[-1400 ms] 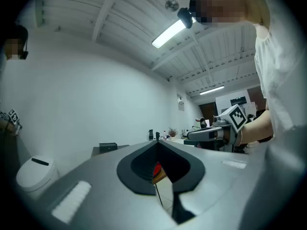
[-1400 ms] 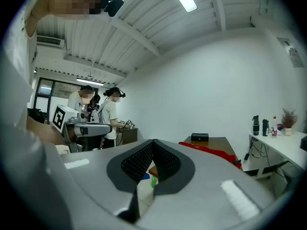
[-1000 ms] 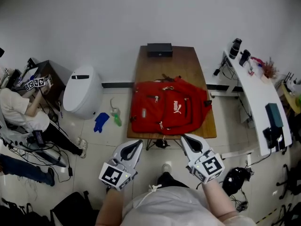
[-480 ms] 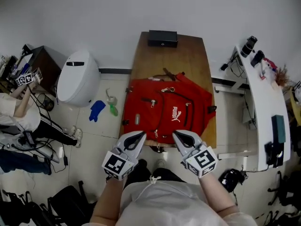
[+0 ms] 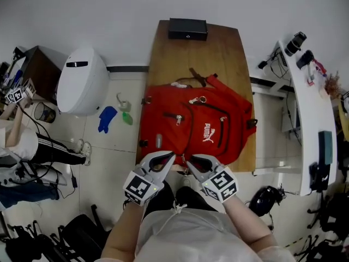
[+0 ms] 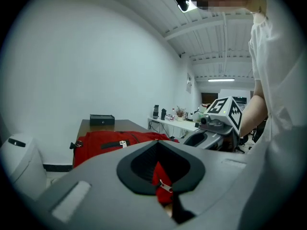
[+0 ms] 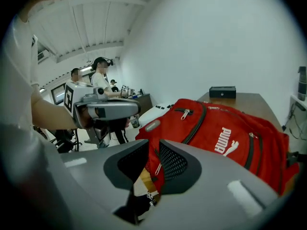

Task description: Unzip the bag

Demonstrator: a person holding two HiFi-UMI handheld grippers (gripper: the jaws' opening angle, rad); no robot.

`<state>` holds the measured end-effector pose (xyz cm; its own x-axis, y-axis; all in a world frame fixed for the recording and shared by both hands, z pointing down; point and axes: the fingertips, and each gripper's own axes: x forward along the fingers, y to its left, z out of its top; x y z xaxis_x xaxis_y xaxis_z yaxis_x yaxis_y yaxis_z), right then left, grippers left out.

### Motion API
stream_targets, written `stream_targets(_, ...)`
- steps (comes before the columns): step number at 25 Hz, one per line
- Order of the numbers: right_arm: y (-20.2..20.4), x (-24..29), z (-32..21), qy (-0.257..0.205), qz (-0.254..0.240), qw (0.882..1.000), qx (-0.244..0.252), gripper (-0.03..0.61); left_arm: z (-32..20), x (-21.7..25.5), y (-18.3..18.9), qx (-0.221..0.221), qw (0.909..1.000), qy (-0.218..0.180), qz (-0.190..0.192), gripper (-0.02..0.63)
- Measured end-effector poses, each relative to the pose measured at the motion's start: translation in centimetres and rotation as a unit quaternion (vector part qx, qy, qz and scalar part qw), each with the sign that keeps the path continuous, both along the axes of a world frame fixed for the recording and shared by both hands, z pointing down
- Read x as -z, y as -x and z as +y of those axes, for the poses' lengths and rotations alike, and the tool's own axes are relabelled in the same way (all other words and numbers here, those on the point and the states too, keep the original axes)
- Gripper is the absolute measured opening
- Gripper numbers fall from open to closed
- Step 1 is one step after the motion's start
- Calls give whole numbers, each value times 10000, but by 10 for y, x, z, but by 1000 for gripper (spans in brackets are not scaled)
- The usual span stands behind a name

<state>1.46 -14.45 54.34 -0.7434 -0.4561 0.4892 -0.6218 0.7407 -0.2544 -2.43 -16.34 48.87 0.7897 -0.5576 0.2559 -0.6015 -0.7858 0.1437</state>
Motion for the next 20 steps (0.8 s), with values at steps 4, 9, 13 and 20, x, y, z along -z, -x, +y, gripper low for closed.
stream_targets(4,10,-44,5,467,254,9985,142,78,-11,-31,-3,8,9993,330,-187,6)
stream_targets(9,14,-80,5,942,418,9946,105,103,-17,-60,-15,-98,9973,655,-305,6)
stream_targets(13,19,-91,4,1160,288,9928,34,98,-20,-83,-17,-6,9940,944,-549,6)
stream_targets(20,10,-94,-4,1144,536,9920,-40,12,-20,-111,-20,139,9841,1315,-1187,6)
